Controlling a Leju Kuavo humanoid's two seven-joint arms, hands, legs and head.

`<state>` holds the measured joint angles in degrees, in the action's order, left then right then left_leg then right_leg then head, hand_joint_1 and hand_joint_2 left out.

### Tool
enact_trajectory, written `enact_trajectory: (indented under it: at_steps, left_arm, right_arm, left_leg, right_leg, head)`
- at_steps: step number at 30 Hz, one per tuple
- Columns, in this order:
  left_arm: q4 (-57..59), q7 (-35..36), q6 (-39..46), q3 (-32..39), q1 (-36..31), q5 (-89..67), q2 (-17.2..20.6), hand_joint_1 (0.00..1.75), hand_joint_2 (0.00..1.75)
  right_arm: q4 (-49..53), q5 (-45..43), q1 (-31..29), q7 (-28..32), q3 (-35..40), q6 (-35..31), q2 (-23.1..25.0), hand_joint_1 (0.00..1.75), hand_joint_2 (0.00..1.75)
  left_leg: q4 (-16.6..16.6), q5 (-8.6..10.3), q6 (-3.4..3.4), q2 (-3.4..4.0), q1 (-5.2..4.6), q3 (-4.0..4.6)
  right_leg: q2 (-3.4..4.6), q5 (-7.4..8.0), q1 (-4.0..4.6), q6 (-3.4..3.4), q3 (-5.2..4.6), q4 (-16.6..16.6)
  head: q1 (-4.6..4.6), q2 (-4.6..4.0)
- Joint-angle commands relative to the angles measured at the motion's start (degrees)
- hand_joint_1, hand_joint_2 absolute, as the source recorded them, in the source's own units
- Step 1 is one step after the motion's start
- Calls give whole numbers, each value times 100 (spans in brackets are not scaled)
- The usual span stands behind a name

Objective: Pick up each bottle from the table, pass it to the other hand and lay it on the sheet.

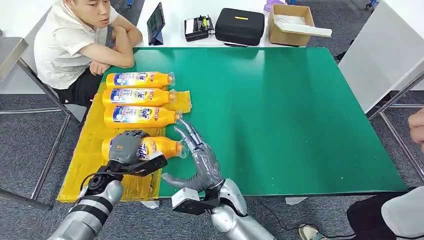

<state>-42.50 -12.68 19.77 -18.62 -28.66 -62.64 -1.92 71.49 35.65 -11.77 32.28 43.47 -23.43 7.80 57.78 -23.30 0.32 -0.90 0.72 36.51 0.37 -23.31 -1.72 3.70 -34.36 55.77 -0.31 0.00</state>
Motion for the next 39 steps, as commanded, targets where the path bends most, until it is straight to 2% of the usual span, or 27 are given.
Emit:
enact_trajectory:
  at_steps: [1, 2, 3, 4, 5, 6, 7, 9, 15, 24, 32, 34, 39]
  left_arm:
    - [1546, -9, -1134, -781, -798, 74, 3, 148, 175]
    - [1610, -41, -1233, -853, -826, 66, 7, 103, 175]
    - [1650, -76, -1282, -862, -827, 109, 5, 101, 175]
    - [1655, -78, -1283, -865, -816, 110, -1, 91, 175]
    - [1680, -90, -1304, -896, -822, 101, -8, 52, 175]
    - [1708, -87, -1347, -899, -833, 129, -26, 42, 175]
    - [1796, -50, -1540, -861, -886, 234, -76, 5, 175]
    - [1799, -47, -1593, -875, -916, 244, -90, 0, 175]
    - [1962, 85, -2245, -1120, -1169, 297, -59, 0, 175]
    - [1969, -4, -2409, -1314, -1237, 360, -11, 0, 175]
    - [778, -328, -2158, -1520, -856, 956, 185, 0, 175]
    - [669, -322, -2184, -1542, -819, 995, 212, 0, 175]
    - [297, -478, -2117, -1549, -677, 1246, 302, 0, 175]
  right_arm:
    - [234, -31, -54, 38, 18, 17, -243, 0, 175]
    - [227, -46, -52, 54, 20, 23, -237, 0, 175]
    - [220, -51, -48, 61, 32, 32, -243, 0, 175]
    - [217, -52, -45, 61, 33, 32, -245, 0, 175]
    - [189, -54, -49, 61, 35, 34, -245, 0, 175]
    - [159, -59, -63, 61, 38, 43, -242, 0, 175]
    - [128, -72, -62, 64, 38, 48, -232, 0, 175]
    - [121, -59, -48, 77, 58, 38, -234, 0, 175]
    - [-63, -105, -103, 139, 86, -1, -200, 0, 175]
    - [-342, -175, -211, 215, 35, -5, -168, 0, 175]
    - [-216, -87, -62, 214, 14, 8, -226, 0, 175]
    - [-221, -80, -58, 214, 17, 4, -229, 0, 175]
    - [-245, -50, -68, 226, 29, 13, -225, 0, 175]
  left_leg:
    - [-2, -4, 2, -2, 2, -19]
    - [1, -12, 3, 3, 4, -35]
    - [-3, -6, 2, 0, 1, -28]
    - [-2, -9, 3, 3, 4, -38]
    - [-8, -3, 3, 1, -3, -35]
    - [-7, -7, 3, 5, 1, -47]
    - [-7, -4, 2, 0, 0, -48]
    - [-7, -3, 2, 2, 0, -56]
    - [-7, 2, 3, -1, -1, -53]
    - [-8, 2, 3, 7, -1, -60]
    - [-9, -5, 5, 11, 2, -71]
    - [-9, 1, 4, 6, -3, -55]
    - [-5, -9, 3, 14, 4, -68]
  right_leg:
    - [-9, -6, 5, -13, 24, -5]
    - [-8, -11, 10, -22, 41, -4]
    - [-8, -6, 5, -16, 34, -5]
    - [-7, -8, 9, -22, 45, -7]
    - [-5, -4, 1, -15, 40, -8]
    - [-4, -4, 6, -21, 54, -10]
    - [-5, -4, 4, -15, 55, -9]
    - [-4, -2, 4, -17, 62, -8]
    - [-5, -1, 2, -11, 59, -6]
    - [1, 1, 3, -13, 64, -8]
    - [-1, -4, 8, -23, 77, -12]
    - [2, 1, 0, -10, 59, -6]
    - [3, -7, 10, -25, 73, -8]
  head:
    - [0, 0]
    - [0, 0]
    - [0, 0]
    - [0, 0]
    - [0, 0]
    - [0, 0]
    - [0, 0]
    - [0, 0]
    - [0, 0]
    - [0, 0]
    - [0, 0]
    - [0, 0]
    - [0, 0]
